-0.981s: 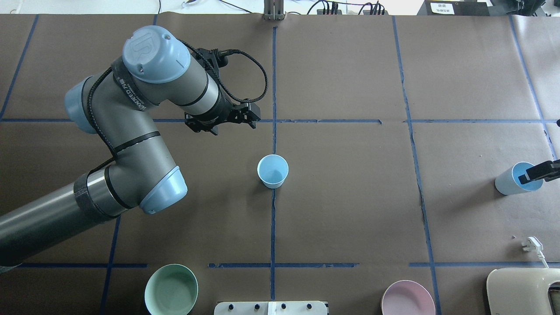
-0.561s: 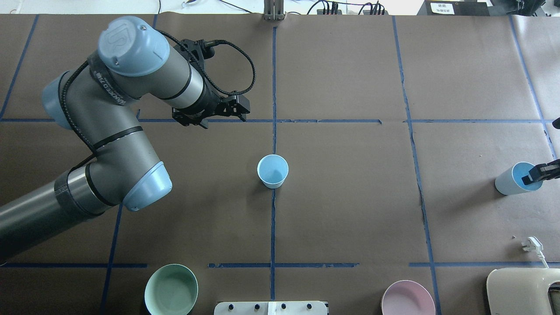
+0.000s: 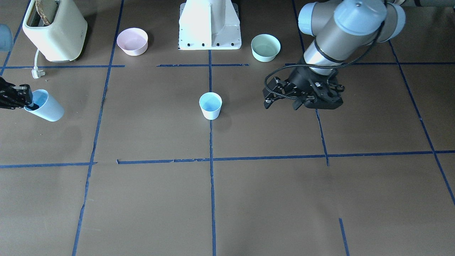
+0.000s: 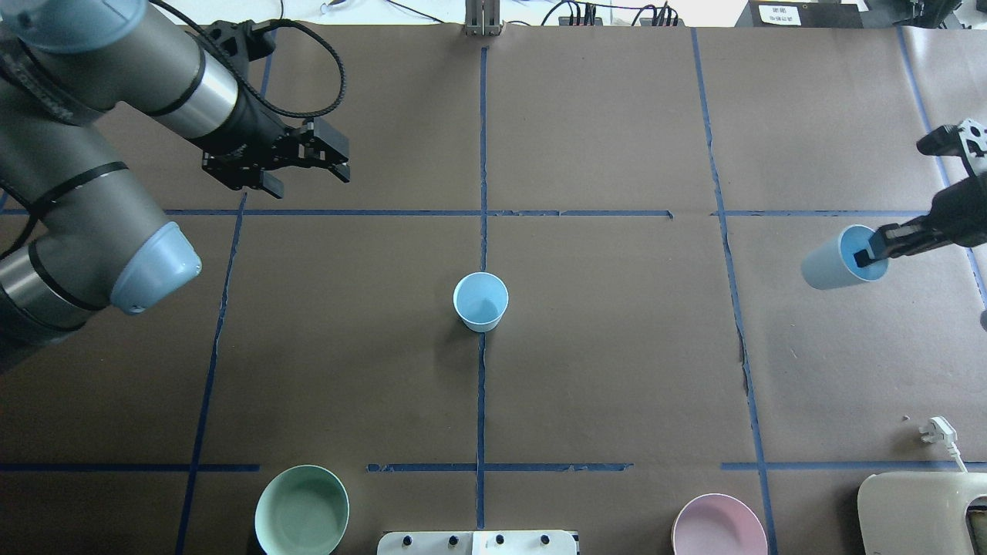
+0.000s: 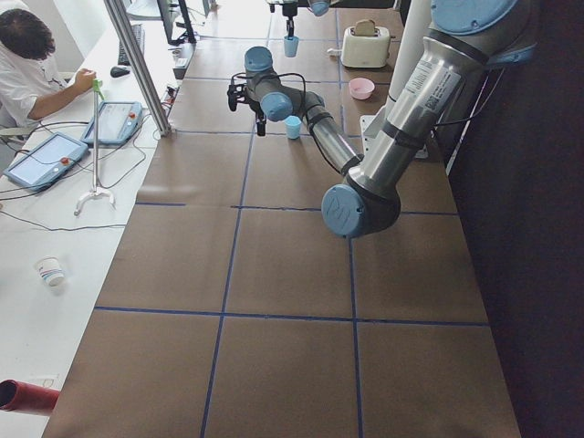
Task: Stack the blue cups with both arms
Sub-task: 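Grasp the second light blue cup with the right gripper and lift it, then carry the cup with the right gripper and lower it into the upright cup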
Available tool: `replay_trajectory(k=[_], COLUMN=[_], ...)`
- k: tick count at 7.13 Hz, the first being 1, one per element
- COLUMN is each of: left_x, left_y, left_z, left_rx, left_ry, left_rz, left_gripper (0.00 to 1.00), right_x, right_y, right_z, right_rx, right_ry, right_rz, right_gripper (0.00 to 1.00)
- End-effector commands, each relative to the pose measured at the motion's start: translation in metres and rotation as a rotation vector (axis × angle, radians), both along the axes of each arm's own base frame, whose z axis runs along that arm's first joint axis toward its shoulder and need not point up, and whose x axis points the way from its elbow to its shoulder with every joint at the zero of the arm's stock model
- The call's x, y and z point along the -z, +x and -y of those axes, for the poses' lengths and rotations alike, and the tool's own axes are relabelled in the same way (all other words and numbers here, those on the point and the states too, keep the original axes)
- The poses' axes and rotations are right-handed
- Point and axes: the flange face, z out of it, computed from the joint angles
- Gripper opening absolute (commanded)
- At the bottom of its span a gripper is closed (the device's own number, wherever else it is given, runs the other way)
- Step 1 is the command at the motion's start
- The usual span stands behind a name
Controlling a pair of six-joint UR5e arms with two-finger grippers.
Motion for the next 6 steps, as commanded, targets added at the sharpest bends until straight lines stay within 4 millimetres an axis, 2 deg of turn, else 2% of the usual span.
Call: replay_trajectory(k=[1,2,3,4,5,6], left_x=[-0.021,-0.023,-0.024,-0.025,-0.026,-0.027], left_y=[-0.024,-0.023,-0.021,-0.02,-0.019,-0.018], left_z=[0.002,0.001,0.002,0.002,0.002,0.002], left_rx=[-0.024,-0.026,-0.028,-0.028,-0.028,-0.03], left_ry=[0.02,0.018,0.016,0.014,0.013,0.012], left_rz=[0.006,0.007,0.01,0.011,0.013,0.015], left_gripper=[1.0,1.0,1.0,1.0,1.0,1.0], right_x=[0.152,0.209,0.268,0.304,0.322,0.32], right_y=[-0.113,-0.189,-0.25,-0.294,-0.309,-0.313], right_z=[0.013,-0.003,-0.011,-0.018,-0.022,-0.024], right_rx=[-0.013,-0.055,-0.109,-0.119,-0.137,-0.135], right_ry=[-0.143,-0.184,-0.206,-0.26,-0.265,-0.27], right_rz=[0.075,0.045,0.001,-0.004,0.004,-0.002], right_gripper=[0.0,0.0,0.0,0.0,0.0,0.0])
